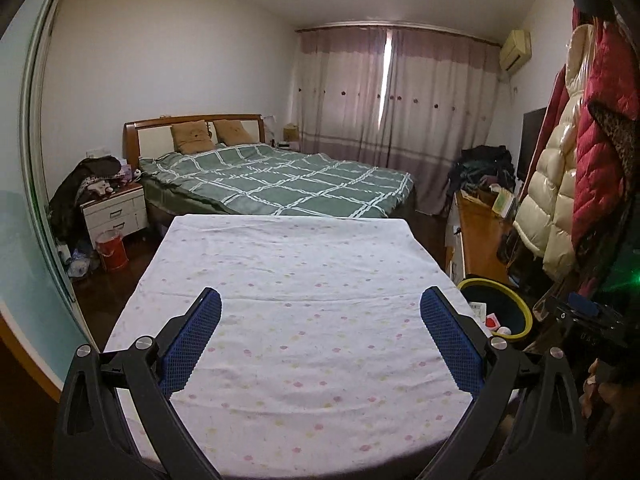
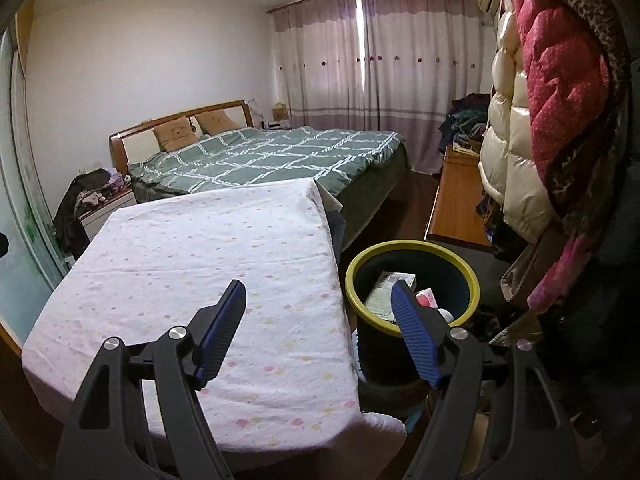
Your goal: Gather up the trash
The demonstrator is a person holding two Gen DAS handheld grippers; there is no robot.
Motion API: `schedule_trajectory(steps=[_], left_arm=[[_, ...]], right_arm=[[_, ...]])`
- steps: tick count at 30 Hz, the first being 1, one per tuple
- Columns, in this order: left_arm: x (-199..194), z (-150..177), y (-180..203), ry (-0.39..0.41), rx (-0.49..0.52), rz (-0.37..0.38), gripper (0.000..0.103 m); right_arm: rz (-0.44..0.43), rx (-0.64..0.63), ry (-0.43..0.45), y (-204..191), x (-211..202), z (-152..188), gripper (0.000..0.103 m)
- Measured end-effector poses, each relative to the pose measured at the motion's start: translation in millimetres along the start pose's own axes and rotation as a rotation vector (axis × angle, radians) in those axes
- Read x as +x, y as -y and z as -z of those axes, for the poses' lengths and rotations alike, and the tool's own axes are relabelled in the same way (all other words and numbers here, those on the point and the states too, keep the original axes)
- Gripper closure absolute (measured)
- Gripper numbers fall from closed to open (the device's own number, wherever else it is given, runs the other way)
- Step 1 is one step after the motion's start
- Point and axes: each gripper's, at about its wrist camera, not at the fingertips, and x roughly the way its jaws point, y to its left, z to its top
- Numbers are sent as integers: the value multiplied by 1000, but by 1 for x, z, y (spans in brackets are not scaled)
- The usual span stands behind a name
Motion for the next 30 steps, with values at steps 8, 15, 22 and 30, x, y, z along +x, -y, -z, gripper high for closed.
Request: schedule_trajectory(steps=[8,15,22,30], left_arm=[[-7,8,5,-1,-17,-49,5],[-6,11,7,-12,-4,-56,5],[-5,10,4,-15,-10,-54,5],[-4,10,1,-17,-13,-57,5]], right_arm=[[2,1,25,0,-12,-1,30],[-1,1,30,-1,-14,-2,30],[-7,-8,34,-7,-15,-3,30],[-10,-10,31,-9,-14,-3,30]])
